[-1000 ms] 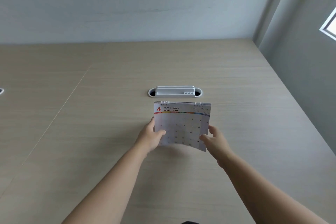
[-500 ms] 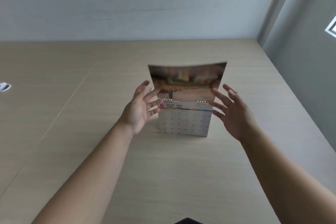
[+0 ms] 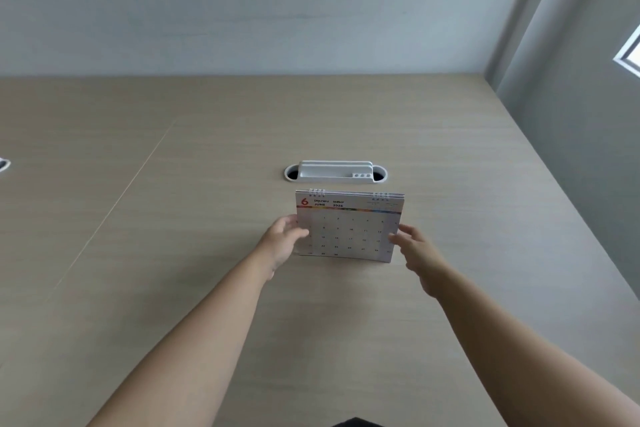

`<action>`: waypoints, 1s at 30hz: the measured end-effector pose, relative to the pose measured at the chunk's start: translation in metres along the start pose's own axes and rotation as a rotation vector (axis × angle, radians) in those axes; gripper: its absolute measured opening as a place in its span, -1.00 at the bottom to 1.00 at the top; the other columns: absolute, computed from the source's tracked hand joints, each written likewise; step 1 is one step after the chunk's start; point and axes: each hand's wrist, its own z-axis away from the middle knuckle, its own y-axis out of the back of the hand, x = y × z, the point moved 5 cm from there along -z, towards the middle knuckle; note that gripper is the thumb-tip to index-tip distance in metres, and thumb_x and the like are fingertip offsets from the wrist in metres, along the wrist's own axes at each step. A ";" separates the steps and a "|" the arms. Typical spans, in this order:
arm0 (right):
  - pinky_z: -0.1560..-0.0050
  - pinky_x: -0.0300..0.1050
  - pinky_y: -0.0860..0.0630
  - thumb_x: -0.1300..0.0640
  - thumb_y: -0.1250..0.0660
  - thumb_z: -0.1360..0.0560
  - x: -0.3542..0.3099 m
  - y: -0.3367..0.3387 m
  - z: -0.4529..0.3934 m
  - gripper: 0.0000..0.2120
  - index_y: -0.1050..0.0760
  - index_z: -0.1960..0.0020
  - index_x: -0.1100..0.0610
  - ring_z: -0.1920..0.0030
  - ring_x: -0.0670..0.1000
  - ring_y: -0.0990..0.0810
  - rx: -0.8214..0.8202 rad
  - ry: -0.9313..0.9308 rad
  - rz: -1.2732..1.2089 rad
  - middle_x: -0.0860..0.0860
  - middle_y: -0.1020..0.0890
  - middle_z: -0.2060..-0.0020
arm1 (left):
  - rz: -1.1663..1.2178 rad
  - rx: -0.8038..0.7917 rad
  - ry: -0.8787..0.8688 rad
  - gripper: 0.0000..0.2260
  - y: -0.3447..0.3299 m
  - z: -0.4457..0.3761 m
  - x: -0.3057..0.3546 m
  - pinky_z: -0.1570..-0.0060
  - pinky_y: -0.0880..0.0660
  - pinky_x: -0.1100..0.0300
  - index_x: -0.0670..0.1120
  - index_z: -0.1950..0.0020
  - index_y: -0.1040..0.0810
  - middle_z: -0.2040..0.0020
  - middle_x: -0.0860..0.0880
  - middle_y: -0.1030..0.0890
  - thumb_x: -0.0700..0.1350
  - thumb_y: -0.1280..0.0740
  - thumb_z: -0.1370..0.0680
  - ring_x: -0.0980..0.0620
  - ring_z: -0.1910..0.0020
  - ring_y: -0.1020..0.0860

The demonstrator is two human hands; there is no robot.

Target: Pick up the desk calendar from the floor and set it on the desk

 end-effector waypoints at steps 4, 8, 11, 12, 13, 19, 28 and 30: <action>-0.14 0.00 -0.36 -0.02 -0.17 -0.60 -0.023 0.010 -0.021 -0.72 -0.39 -0.18 0.15 -0.10 0.07 -0.45 0.073 0.043 -0.027 0.11 -0.51 -0.16 | 0.081 0.052 -0.009 -0.87 0.004 -0.012 0.014 -0.12 -0.34 0.07 0.00 0.01 -0.44 -0.08 -0.05 -0.52 0.00 -0.32 -0.51 -0.02 -0.10 -0.47; 0.07 -0.06 -0.40 -0.12 -0.22 -0.55 -0.042 0.013 -0.050 -0.66 -0.45 -0.07 0.16 0.03 0.09 -0.47 0.077 0.026 -0.032 0.12 -0.53 -0.01 | 0.213 0.093 -0.029 -0.78 0.005 -0.028 0.035 0.05 -0.49 0.11 -0.06 0.07 -0.39 0.02 -0.10 -0.58 0.08 -0.29 -0.53 -0.05 0.05 -0.54; 0.05 -0.02 -0.45 -0.09 -0.26 -0.53 -0.055 0.011 -0.068 -0.76 -0.43 0.12 0.09 0.06 0.09 -0.50 0.121 0.040 -0.075 0.12 -0.54 0.02 | 0.189 0.230 -0.028 -0.77 0.011 -0.045 0.046 -0.16 -0.54 -0.07 -0.04 0.18 -0.38 0.01 -0.18 -0.63 0.09 -0.33 -0.46 -0.10 0.06 -0.56; 0.03 0.00 -0.46 -0.09 -0.26 -0.52 -0.061 0.010 -0.073 -0.77 -0.41 0.14 0.07 0.06 0.10 -0.51 0.137 0.045 -0.081 0.13 -0.55 0.02 | 0.174 0.270 -0.031 -0.78 0.013 -0.051 0.052 -0.19 -0.53 -0.10 -0.02 0.20 -0.37 0.02 -0.16 -0.63 0.07 -0.35 -0.44 -0.10 0.05 -0.56; 0.01 0.03 -0.48 -0.09 -0.27 -0.50 -0.066 0.009 -0.079 -0.78 -0.41 0.15 0.06 0.06 0.10 -0.51 0.152 0.056 -0.090 0.13 -0.56 0.02 | 0.163 0.301 -0.041 -0.80 0.014 -0.055 0.060 -0.19 -0.53 -0.12 0.00 0.20 -0.37 0.05 -0.11 -0.61 0.05 -0.35 -0.43 -0.09 0.04 -0.56; 0.07 0.03 -0.47 -0.11 -0.25 -0.48 -0.093 0.004 -0.107 -0.76 -0.41 0.09 0.08 0.08 0.11 -0.51 0.201 0.066 -0.109 0.13 -0.55 0.04 | 0.125 0.343 -0.119 -0.88 0.022 -0.088 0.103 -0.15 -0.56 -0.05 0.06 0.18 -0.42 0.10 0.00 -0.55 0.00 -0.35 -0.44 -0.08 -0.01 -0.60; 0.01 0.08 -0.51 -0.14 -0.25 -0.51 -0.093 -0.009 -0.138 -0.75 -0.39 0.17 0.03 0.10 0.08 -0.51 0.219 0.061 -0.077 0.07 -0.55 0.12 | 0.115 0.338 -0.086 -0.89 0.025 -0.112 0.095 0.03 -0.55 0.06 0.07 0.20 -0.44 0.02 -0.03 -0.60 0.03 -0.34 -0.46 -0.05 0.10 -0.56; -0.01 0.05 -0.49 -0.18 -0.24 -0.51 -0.087 -0.010 -0.141 -0.71 -0.42 0.11 0.05 0.08 0.06 -0.51 0.207 0.059 -0.067 0.01 -0.54 0.16 | 0.117 0.331 -0.085 -0.87 0.026 -0.116 0.085 0.01 -0.56 0.04 0.09 0.21 -0.46 -0.04 -0.03 -0.63 0.09 -0.35 -0.44 -0.05 0.05 -0.60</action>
